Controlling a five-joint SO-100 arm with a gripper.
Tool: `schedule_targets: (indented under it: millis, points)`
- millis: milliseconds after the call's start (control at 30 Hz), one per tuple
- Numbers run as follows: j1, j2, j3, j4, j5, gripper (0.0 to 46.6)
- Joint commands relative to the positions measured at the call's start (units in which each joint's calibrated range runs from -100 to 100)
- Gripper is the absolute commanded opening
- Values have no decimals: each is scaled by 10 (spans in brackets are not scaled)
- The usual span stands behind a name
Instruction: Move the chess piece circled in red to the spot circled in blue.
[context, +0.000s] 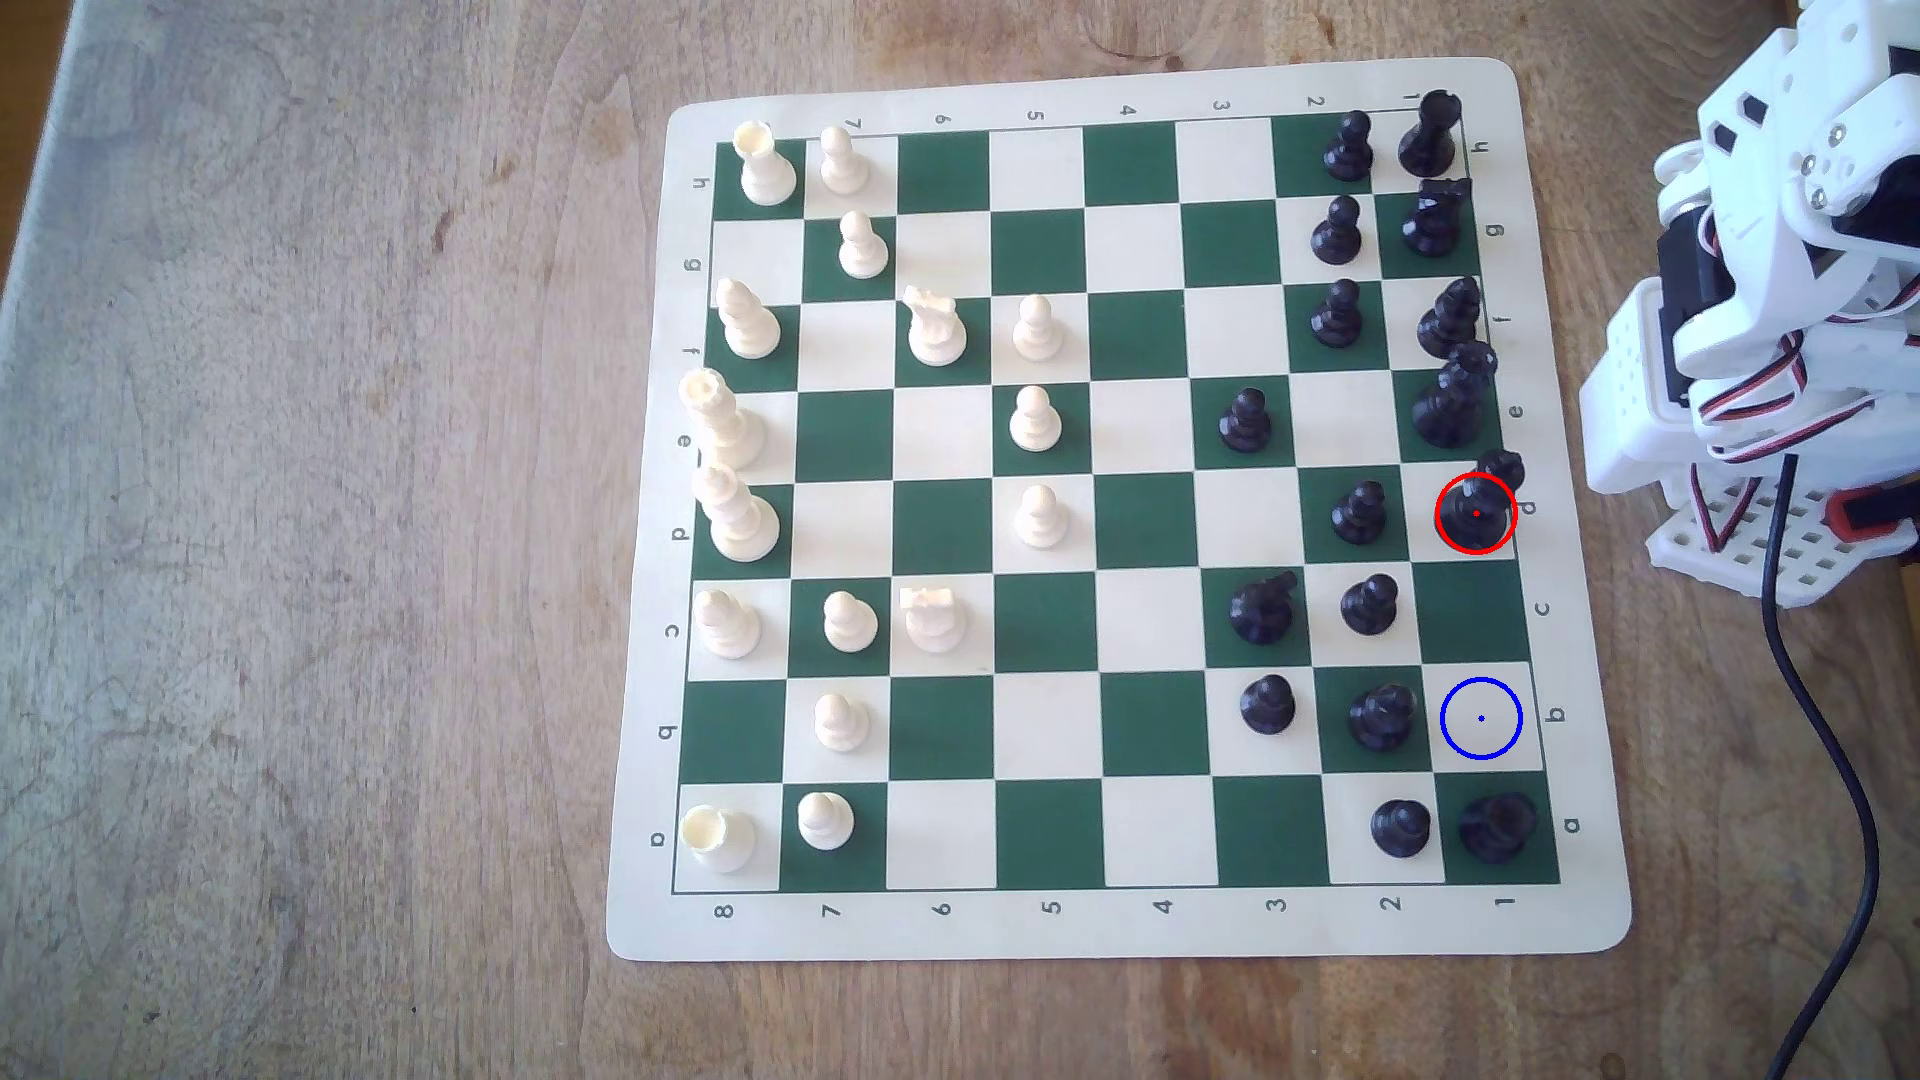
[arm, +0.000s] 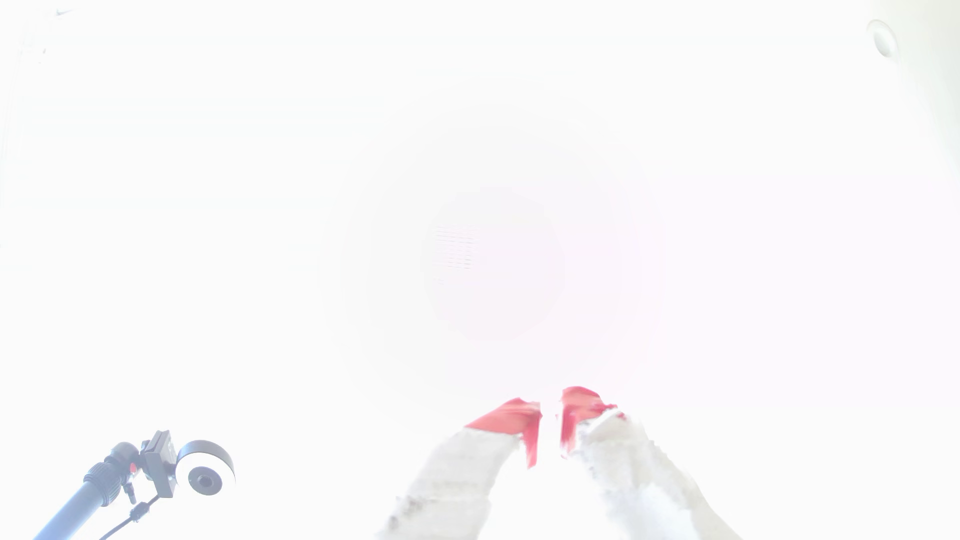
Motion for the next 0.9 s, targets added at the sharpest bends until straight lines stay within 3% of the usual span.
schedule_targets:
  millis: [0, 100, 400, 467, 667, 833, 867]
  points:
    - [-18, 1, 11, -68, 6, 9]
    - [-20, 1, -15, -7, 6, 8]
    - [-25, 1, -180, 430, 3, 8]
    - [-14, 1, -253, 596, 2, 8]
    - [33, 6, -364, 860, 0, 7]
    - [80, 2, -386, 953, 0, 7]
    - [87, 2, -399, 997, 0, 43]
